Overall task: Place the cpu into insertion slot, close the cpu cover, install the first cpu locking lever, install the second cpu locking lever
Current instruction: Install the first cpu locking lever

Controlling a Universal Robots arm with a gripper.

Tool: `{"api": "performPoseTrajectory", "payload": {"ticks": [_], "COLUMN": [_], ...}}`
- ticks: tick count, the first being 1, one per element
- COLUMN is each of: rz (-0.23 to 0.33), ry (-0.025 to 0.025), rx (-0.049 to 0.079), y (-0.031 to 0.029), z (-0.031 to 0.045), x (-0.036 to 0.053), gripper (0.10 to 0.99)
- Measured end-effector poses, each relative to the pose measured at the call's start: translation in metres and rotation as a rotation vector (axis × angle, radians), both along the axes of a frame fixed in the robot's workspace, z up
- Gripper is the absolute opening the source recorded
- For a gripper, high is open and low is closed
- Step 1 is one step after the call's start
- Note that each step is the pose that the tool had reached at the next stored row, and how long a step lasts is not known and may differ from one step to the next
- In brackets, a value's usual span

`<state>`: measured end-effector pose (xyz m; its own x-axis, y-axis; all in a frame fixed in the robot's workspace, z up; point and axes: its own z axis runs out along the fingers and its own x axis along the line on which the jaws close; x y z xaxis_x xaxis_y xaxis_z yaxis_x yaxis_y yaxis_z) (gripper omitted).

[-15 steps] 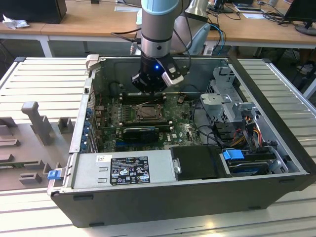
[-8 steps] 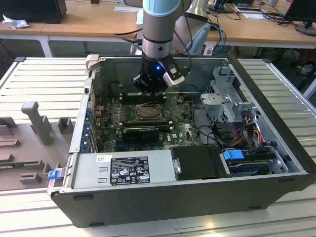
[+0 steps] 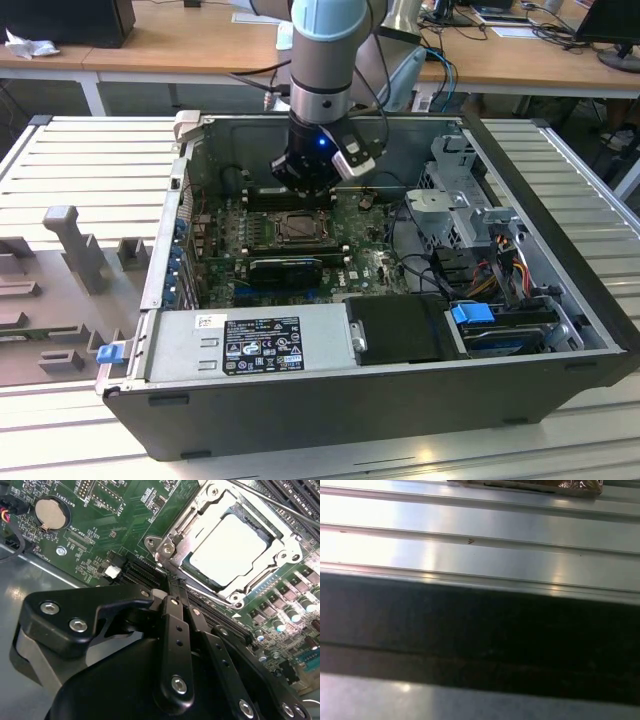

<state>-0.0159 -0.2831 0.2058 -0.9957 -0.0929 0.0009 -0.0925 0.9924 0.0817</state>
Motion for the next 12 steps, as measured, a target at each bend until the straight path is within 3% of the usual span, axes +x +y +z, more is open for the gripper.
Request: {"api": "performPoseTrajectory", "payload": {"ticks": [12], "rz": [0.0], "ry": [-0.0001], "rx": [-0.007], "y": [-0.001], "z": [-0.0017], "x": [0.0], "gripper": [0.106]}}
